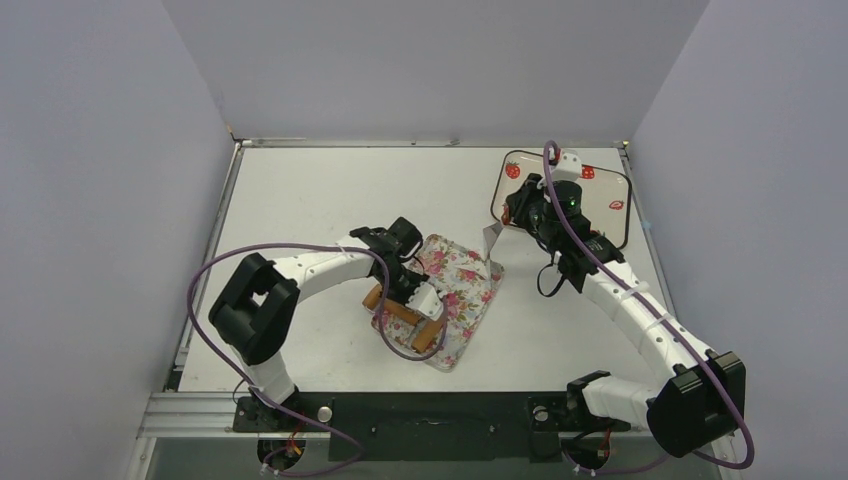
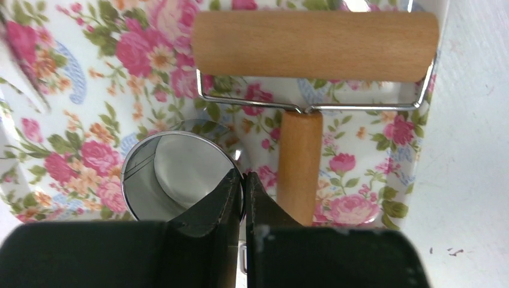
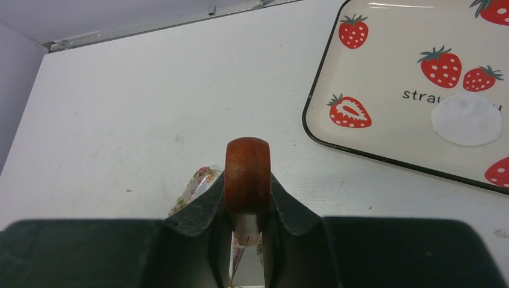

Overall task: Roll out the dumpling wrappers from the dough
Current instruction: Remove the dumpling wrapper from the work surface.

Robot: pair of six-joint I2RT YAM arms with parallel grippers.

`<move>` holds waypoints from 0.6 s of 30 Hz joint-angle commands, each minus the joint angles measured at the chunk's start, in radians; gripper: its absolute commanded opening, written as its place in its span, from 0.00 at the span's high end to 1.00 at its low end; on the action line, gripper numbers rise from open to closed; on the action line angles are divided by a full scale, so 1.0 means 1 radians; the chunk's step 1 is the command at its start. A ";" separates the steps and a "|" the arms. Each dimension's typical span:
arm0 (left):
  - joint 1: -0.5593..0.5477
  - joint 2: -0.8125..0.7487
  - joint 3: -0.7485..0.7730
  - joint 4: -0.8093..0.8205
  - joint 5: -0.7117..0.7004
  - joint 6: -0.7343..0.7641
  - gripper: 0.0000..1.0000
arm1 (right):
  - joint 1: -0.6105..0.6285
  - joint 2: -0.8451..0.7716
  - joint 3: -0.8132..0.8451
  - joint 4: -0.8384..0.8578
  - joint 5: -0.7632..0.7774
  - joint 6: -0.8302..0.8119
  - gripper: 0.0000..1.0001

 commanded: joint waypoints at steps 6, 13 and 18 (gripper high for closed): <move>-0.029 0.038 0.121 0.072 0.091 -0.116 0.97 | -0.002 -0.064 0.036 0.052 -0.089 0.070 1.00; -0.032 0.045 0.159 0.108 0.078 -0.234 0.69 | -0.003 -0.112 0.114 0.010 -0.100 0.058 1.00; -0.029 0.032 0.206 0.085 0.102 -0.340 0.62 | -0.007 -0.130 0.149 -0.008 -0.091 0.052 1.00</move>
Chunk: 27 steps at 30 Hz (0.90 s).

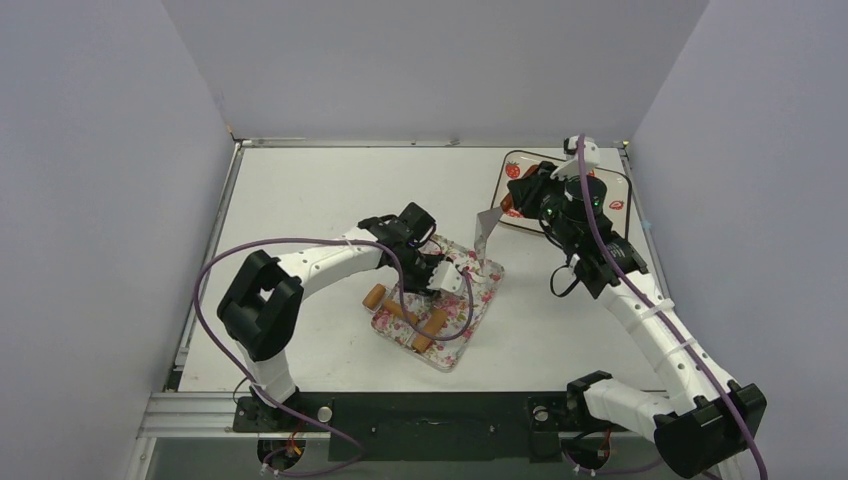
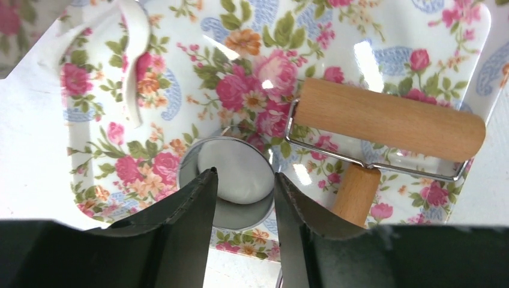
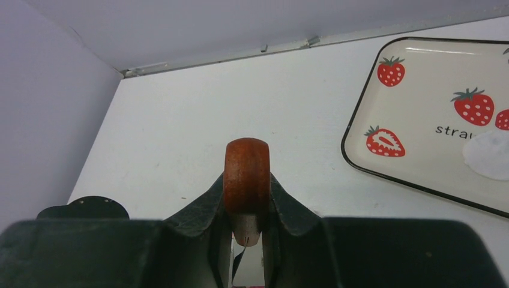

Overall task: Roll out the dumpling wrappers from the dough
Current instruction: Remove the dumpling wrapper from the work surface.

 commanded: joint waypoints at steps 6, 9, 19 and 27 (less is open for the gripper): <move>0.008 -0.024 0.210 -0.076 0.097 -0.304 0.61 | -0.009 -0.032 0.104 0.017 -0.005 0.003 1.00; 0.010 -0.040 0.223 0.037 -0.074 -0.599 0.61 | -0.010 -0.034 0.109 -0.009 0.015 -0.008 1.00; 0.129 -0.101 0.143 -0.013 -0.206 -1.086 0.58 | -0.046 -0.007 0.195 -0.144 0.054 -0.049 1.00; 0.135 -0.061 0.107 0.045 -0.264 -1.147 0.57 | -0.061 0.092 0.162 -0.142 0.024 -0.080 1.00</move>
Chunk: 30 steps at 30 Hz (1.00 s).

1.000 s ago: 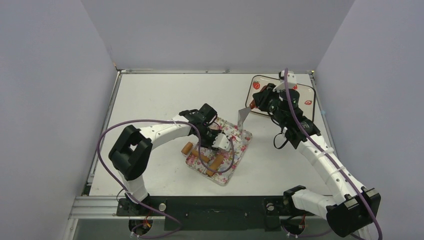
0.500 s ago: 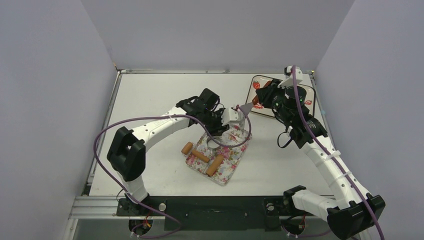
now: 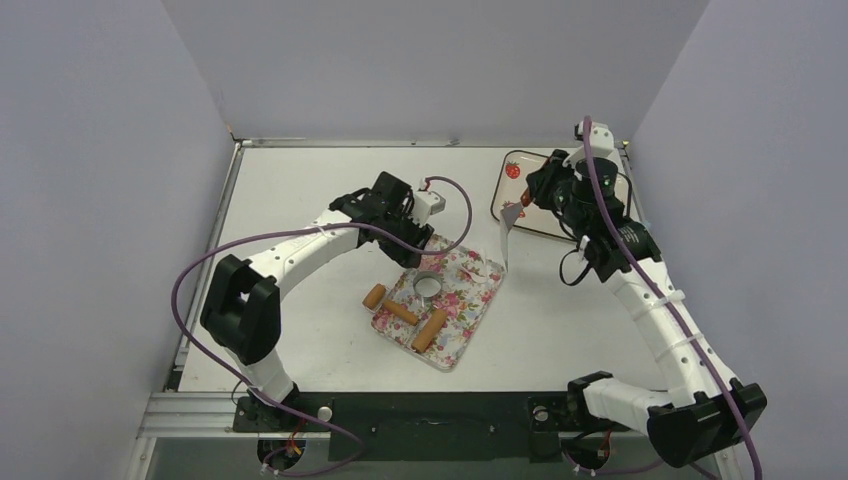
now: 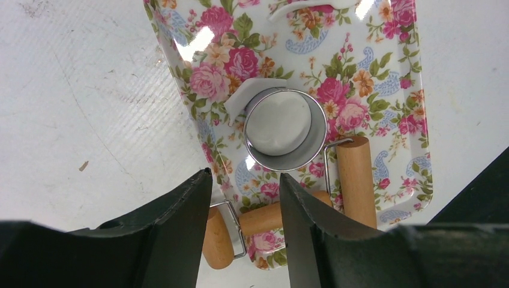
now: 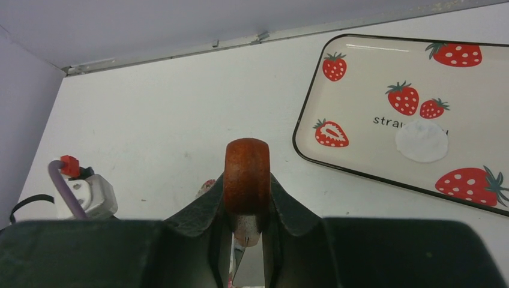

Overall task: Roll out the dumpling wrappers from the dough
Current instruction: Remove the dumpling wrapper from the work surface, then pick up the dumpling mold from the work surface.

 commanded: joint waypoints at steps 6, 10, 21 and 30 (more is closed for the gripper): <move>0.000 0.033 -0.026 0.131 -0.052 -0.113 0.57 | -0.019 0.208 0.084 0.133 -0.092 -0.067 1.00; -0.015 0.054 -0.059 0.208 -0.055 -0.149 0.57 | -0.015 0.275 0.092 0.106 -0.144 -0.063 1.00; -0.069 0.092 -0.113 0.276 -0.132 -0.111 0.57 | -0.015 0.123 0.056 0.104 -0.218 0.031 1.00; -0.094 0.094 -0.160 0.330 -0.176 -0.044 0.61 | -0.085 -0.063 -0.024 -0.086 -0.057 0.088 1.00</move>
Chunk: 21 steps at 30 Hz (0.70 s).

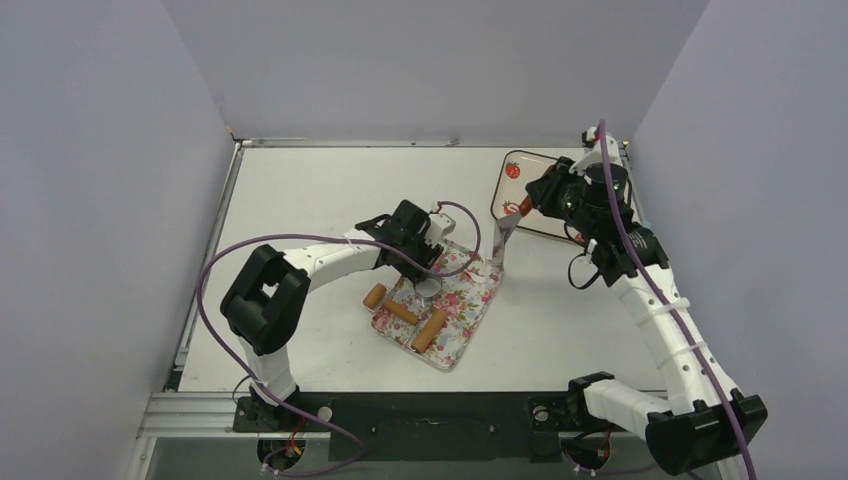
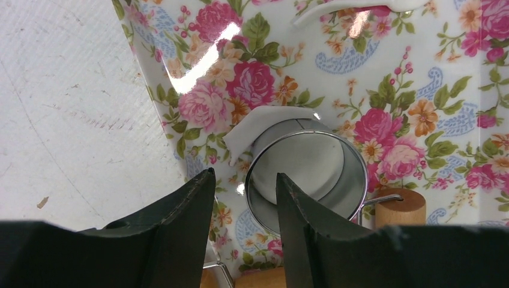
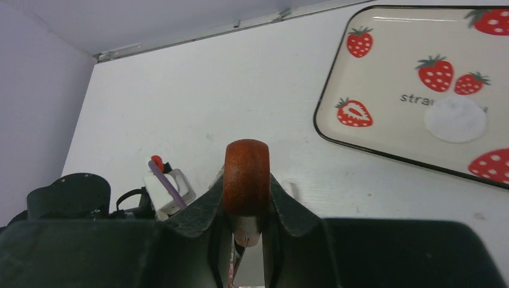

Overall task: Roll out the dumpling wrappers from the dough
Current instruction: Pick up the dumpling mold from the work surface.

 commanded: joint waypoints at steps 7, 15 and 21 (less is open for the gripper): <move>-0.024 -0.006 0.006 0.046 -0.030 0.057 0.92 | -0.128 -0.118 -0.024 -0.148 0.049 0.057 1.00; -0.023 -0.045 0.122 -0.079 -0.034 0.080 1.00 | -0.063 -0.111 -0.138 0.096 -0.060 0.179 1.00; -0.008 -0.083 0.181 -0.161 0.070 0.076 1.00 | -0.006 -0.050 -0.162 0.224 -0.074 0.231 1.00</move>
